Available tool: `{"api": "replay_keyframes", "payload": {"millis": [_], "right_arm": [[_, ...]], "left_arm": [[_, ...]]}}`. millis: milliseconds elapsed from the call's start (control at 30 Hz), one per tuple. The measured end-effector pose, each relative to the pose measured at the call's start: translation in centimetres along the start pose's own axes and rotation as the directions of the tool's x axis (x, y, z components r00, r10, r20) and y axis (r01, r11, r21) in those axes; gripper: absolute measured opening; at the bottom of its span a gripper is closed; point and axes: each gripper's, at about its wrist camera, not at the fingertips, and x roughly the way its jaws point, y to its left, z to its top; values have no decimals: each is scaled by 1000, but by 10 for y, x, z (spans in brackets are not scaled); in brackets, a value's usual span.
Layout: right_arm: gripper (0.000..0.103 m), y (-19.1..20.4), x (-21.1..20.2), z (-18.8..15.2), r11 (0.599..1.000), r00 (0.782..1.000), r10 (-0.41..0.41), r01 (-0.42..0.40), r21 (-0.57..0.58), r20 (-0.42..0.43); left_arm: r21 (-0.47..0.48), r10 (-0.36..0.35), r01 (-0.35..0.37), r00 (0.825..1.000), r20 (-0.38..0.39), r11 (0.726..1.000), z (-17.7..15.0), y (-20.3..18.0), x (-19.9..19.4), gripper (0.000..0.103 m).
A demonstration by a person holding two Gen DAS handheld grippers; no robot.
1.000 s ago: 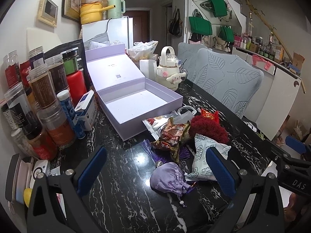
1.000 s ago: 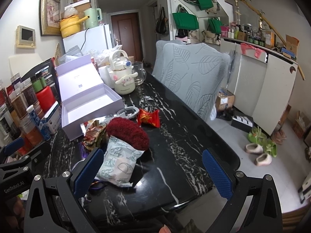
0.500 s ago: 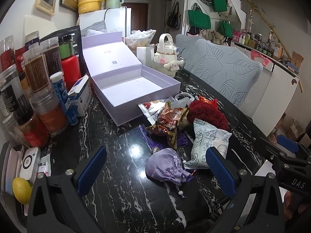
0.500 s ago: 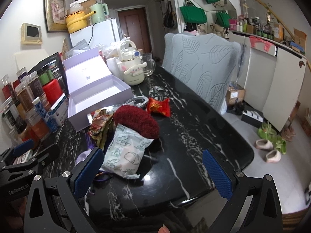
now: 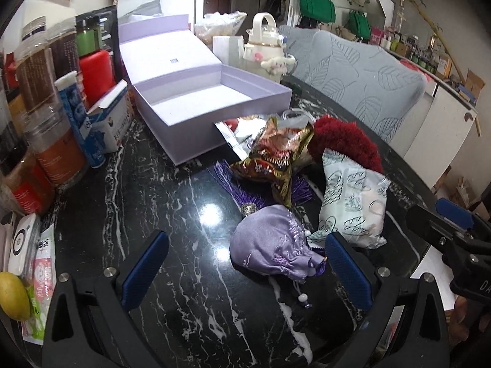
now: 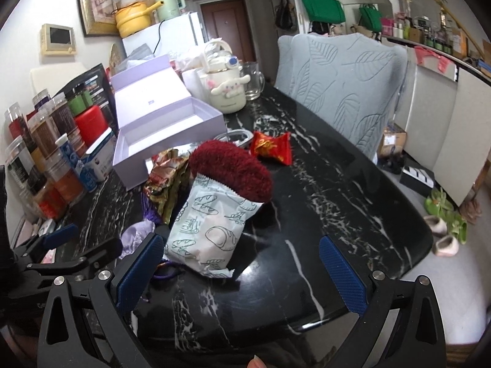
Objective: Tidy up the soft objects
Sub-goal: 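Grasp the lilac pouch with the left tool while the right tool grasps the printed snack bag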
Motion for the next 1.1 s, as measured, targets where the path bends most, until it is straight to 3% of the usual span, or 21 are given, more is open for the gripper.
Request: {"api": "replay_keyframes", "payload": {"millis": [267,700,800,900,933,1100], "right_arm": [[103,2,27,1,999,997,40,-40,-2,-60],[103,9,65,6,995,986,104,-104,3,-128],[103,9,72,6,993,983,115,-115,7,-144],[102,9,79,7,992,979,124,-124,10,-162],[100,10,82,6,991,977,131,-131,10,-169],[79,14,89,5,990,972,139,-141,3,-191]], "left_arm": [[-17,-23,22,997,-75,1000,-3,7,29,103],[7,-60,62,991,-119,998,-3,3,49,102],[20,-62,65,992,-110,998,-1,0,48,92],[36,-66,70,993,-96,997,-1,-3,46,75],[39,-65,69,994,-92,997,0,-3,47,66],[42,-68,72,994,-86,997,-1,-3,43,58]]}}
